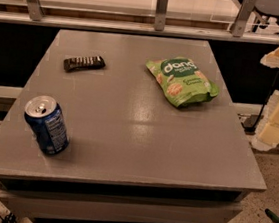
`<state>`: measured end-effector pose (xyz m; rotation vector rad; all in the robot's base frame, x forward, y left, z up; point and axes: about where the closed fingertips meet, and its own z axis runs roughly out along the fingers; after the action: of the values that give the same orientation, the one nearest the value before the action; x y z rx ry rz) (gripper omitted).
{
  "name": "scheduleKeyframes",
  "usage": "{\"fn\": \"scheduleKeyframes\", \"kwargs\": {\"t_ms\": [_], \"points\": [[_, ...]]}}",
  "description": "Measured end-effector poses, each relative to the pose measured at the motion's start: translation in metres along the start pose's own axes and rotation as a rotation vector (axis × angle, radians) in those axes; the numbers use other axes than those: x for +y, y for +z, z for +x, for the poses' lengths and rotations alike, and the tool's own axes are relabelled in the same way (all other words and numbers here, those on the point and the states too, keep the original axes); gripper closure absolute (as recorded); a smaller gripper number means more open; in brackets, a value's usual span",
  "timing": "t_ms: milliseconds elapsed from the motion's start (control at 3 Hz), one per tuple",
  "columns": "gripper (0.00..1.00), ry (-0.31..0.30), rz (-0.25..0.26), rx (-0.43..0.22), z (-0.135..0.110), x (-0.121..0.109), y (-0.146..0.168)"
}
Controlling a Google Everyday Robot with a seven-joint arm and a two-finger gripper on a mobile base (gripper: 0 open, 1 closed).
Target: Move green rice chip bag near pepsi can
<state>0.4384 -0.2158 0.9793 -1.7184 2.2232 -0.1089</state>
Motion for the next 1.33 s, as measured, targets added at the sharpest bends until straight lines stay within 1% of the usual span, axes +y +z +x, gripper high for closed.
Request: {"fn": "scheduleKeyframes", "kwargs": {"t_ms": [333,667,1000,1333], "points": [[0.00,0.000,0.000,0.000,0.000,0.000,0.000],[0.00,0.009,0.003,-0.017,-0.001,-0.007,0.003],[0.00,0.030,0.002,-0.106,-0.014,-0.028,0.010],[0.00,0.062,0.000,-0.210,-0.043,-0.065,0.030]]}}
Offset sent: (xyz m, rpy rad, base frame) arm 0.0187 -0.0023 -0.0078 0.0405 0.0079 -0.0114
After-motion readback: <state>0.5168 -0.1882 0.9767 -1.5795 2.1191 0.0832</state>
